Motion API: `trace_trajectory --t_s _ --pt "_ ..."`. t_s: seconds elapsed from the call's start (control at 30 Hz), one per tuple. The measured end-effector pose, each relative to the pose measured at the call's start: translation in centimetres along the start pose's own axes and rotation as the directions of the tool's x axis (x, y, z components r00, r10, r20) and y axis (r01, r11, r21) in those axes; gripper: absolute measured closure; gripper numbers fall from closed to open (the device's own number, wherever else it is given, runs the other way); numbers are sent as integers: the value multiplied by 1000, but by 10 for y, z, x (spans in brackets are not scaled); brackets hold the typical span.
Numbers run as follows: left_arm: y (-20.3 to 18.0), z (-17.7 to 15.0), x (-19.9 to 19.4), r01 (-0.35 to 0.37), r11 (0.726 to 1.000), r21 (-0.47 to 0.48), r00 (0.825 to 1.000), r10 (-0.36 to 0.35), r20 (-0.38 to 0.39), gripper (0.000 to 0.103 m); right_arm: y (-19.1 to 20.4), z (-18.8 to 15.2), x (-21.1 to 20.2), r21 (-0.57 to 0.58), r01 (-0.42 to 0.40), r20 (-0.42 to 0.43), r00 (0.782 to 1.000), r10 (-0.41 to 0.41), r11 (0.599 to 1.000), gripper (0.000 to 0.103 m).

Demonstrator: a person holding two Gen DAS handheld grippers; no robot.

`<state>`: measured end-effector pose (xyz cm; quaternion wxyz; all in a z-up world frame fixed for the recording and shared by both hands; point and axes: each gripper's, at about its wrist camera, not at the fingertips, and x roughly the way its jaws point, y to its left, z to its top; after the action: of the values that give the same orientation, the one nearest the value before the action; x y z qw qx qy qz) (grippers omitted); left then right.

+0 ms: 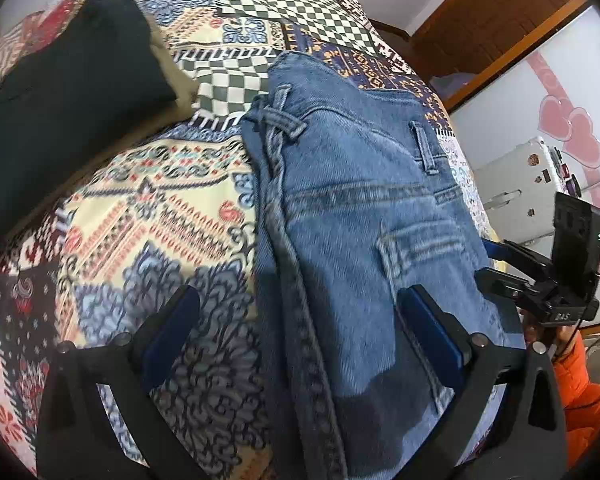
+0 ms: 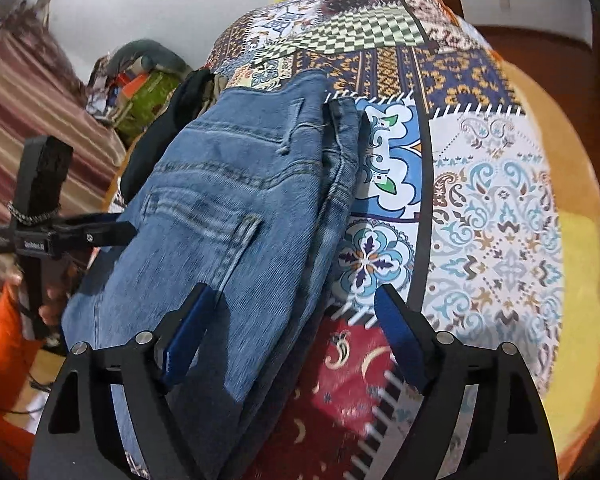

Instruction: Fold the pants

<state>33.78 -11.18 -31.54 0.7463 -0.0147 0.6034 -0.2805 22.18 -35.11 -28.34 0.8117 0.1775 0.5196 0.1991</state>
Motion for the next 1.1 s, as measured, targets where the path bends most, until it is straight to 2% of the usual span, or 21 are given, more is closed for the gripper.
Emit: trace_trajectory --t_s 0.23,0.33,0.53,0.7,0.97,1.03,1.1 --pt "-8 26 22 57 998 30 997 -56 -57 0 -4 17 19 19 -44 -14 999 44 999 20" --pt "-9 33 30 77 996 47 995 -73 -74 0 -5 27 33 38 -93 -34 995 94 995 19" --pt "-8 18 23 98 994 48 991 -93 -97 0 -7 27 34 38 -116 -57 991 118 993 19" --pt "-14 5 16 108 990 88 988 -98 -117 0 -2 7 25 26 -137 -81 987 139 990 19" --pt "-24 30 37 121 988 91 984 -107 -144 0 1 19 40 29 -168 -77 982 170 985 17" --pt "-25 35 39 115 989 98 985 -101 -141 0 3 25 43 26 -171 -77 982 173 985 20" --pt "-26 37 39 107 989 100 987 -94 -127 4 4 29 43 18 -169 -70 983 170 985 27"
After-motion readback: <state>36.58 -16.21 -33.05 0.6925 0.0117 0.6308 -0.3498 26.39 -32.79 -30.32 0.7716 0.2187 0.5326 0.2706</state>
